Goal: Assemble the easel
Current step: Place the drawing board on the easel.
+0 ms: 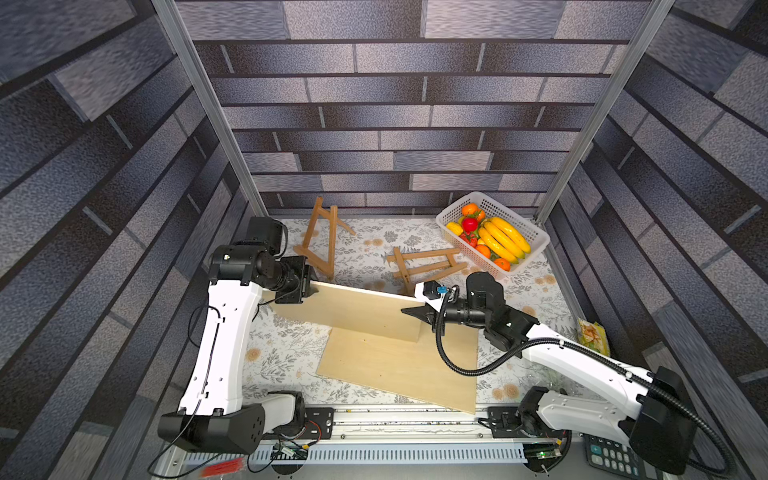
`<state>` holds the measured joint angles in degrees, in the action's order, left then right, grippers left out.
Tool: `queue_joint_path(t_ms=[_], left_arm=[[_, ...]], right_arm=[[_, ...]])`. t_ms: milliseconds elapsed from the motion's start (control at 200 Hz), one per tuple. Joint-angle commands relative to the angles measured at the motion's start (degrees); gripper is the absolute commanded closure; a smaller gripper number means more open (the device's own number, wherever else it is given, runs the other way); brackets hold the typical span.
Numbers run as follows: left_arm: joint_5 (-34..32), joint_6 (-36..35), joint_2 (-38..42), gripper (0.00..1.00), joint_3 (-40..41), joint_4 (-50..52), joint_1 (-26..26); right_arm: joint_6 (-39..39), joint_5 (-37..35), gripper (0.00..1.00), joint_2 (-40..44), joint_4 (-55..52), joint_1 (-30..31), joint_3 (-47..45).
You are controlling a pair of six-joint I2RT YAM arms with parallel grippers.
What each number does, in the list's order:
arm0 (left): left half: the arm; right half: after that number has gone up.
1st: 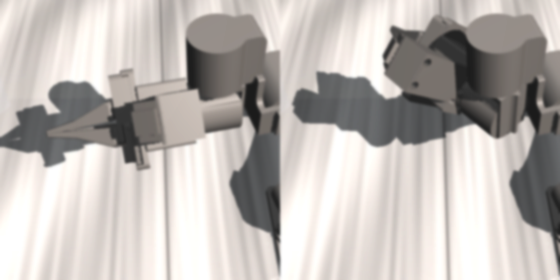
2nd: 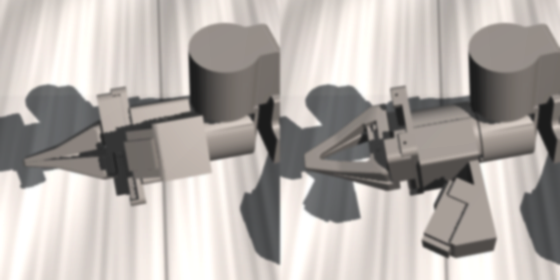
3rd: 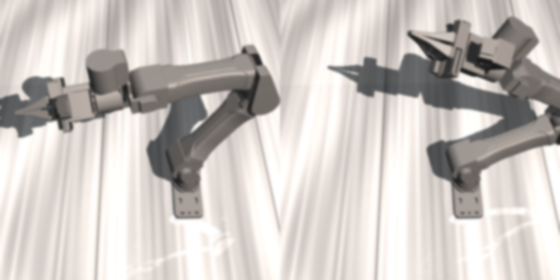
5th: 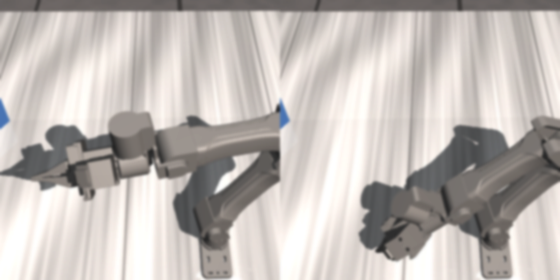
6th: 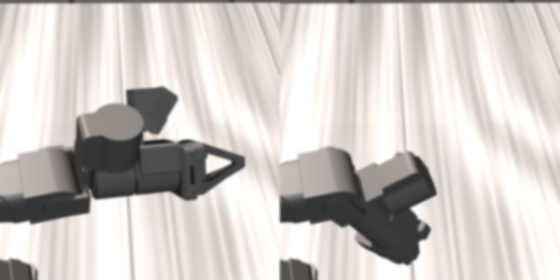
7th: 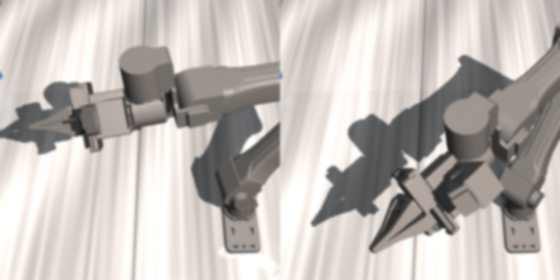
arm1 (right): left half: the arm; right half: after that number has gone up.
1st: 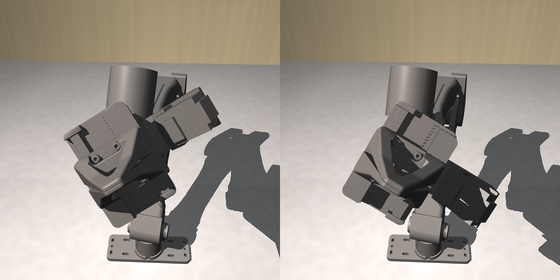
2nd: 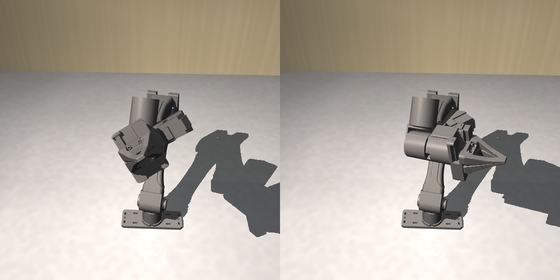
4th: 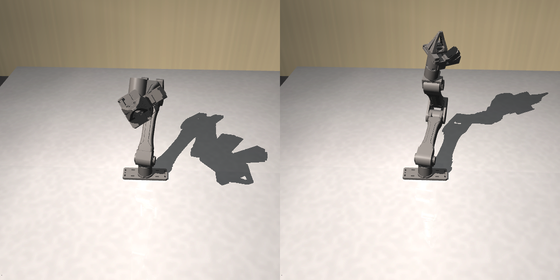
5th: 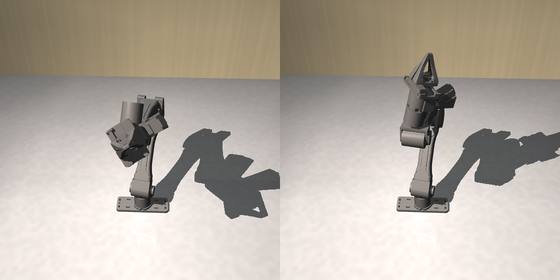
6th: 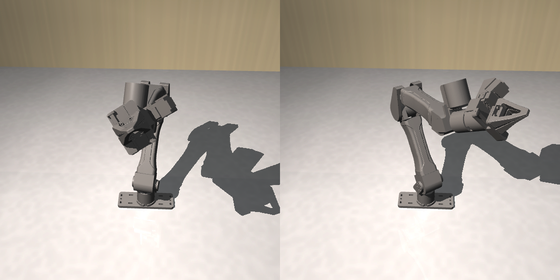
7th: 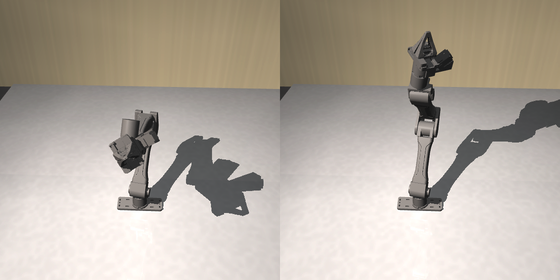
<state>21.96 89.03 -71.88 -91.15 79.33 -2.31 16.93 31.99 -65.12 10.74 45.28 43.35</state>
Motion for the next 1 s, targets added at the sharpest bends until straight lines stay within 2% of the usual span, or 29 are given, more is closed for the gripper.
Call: queue_joint_path(t_ms=[0, 195, 351, 666, 992], left_arm=[[2.07, -4.32, 2.13, 1.00, 1.17, 2.77, -2.40], [2.28, 1.60, 5.61, 1.00, 3.46, -0.84, -3.99], [1.60, 2.77, 4.77, 1.00, -1.41, -0.25, -4.20], [-0.14, -0.03, -0.93, 1.00, -17.18, -0.55, -4.27], [1.79, -3.01, -3.33, 1.00, -21.56, -7.24, -1.80]], right_arm=[[-1.02, 1.04, 1.00, -0.30, 2.80, 0.35, 0.96], [-5.52, 2.86, 1.00, -0.32, 7.15, 0.49, 0.02], [-5.75, 2.40, 1.00, 0.66, 7.32, 0.78, 0.34], [-4.44, -2.05, 1.00, 1.36, 7.38, 1.21, 3.57], [-2.10, -6.27, 1.00, -3.63, 9.28, 1.27, 10.12]])
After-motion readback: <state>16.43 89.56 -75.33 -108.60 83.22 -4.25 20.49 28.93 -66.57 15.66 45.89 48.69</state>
